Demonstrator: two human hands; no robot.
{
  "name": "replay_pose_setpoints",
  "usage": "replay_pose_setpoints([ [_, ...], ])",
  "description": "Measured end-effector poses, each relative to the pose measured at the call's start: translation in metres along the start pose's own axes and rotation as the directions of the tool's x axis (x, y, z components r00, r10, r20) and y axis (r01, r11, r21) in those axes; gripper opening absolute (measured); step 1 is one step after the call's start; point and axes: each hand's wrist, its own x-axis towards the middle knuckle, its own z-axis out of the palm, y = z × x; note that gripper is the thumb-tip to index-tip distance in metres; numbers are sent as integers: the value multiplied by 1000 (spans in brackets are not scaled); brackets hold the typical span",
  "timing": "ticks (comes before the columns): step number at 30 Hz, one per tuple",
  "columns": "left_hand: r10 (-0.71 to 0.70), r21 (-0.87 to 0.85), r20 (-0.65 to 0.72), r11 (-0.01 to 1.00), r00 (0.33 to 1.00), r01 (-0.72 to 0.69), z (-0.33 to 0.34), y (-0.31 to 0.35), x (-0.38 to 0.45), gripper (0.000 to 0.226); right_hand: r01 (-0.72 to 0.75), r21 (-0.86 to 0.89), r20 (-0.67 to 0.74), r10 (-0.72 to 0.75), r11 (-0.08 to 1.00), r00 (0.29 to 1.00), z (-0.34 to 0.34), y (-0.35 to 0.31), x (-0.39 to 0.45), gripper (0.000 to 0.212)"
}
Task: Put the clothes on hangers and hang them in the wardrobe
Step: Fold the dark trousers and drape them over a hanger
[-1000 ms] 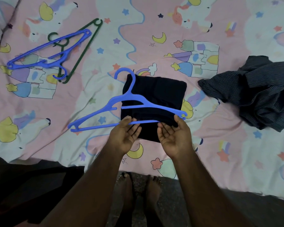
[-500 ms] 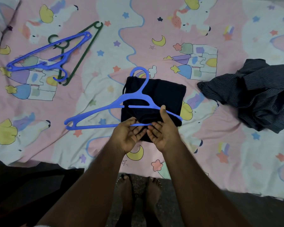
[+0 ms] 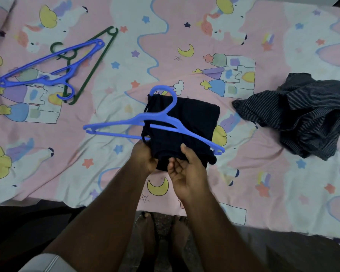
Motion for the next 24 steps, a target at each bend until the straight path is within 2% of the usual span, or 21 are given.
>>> replay_pose_setpoints([
  [2,-52,-43,-11,998,999,52,5,4,6,44,19,-32,13,-18,999,1000,-5,-1,1,30],
  [4,-92,8,-13,996,996,92,8,7,13,47,32,-52,27,-31,998,999,-6,-2,4,32],
  [6,-88,118,-29,989,996,90,12,10,20,44,47,-68,25,-46,997,999,-9,-4,10,35],
  [8,-20,334,-129,940,991,63,10,14,26,35,47,-139,-24,-50,989,998,-15,-4,20,37],
  [10,65,496,-199,867,978,43,2,20,30,28,-28,-297,-105,-3,955,994,-27,-5,27,41],
  [11,71,500,-209,865,975,44,-2,23,32,31,-91,-403,-136,38,911,990,-32,-5,27,45],
  [13,21,442,-201,894,979,72,-5,26,25,46,-146,-623,-151,66,768,986,-37,-6,22,51],
  [14,2,440,-180,894,984,78,-4,25,21,54,-102,-708,-136,7,699,991,-36,-9,20,47],
  [16,19,539,-96,842,995,36,-1,16,15,72,121,-796,-34,-245,593,969,-28,-23,22,33],
  [17,60,592,-47,806,997,-21,2,9,11,81,238,-822,33,-373,517,927,-21,-33,27,28],
  [19,171,685,-8,719,985,-119,8,1,11,82,380,-886,183,-553,265,813,-5,-55,38,16],
  [20,226,729,-17,669,974,-142,11,1,12,79,390,-912,250,-588,123,769,2,-65,47,11],
  [22,273,767,-13,620,962,-165,12,2,20,75,343,-933,339,-594,-110,730,13,-81,66,19],
  [24,258,751,15,635,966,-181,7,7,25,70,281,-932,363,-551,-231,752,19,-92,84,30],
])
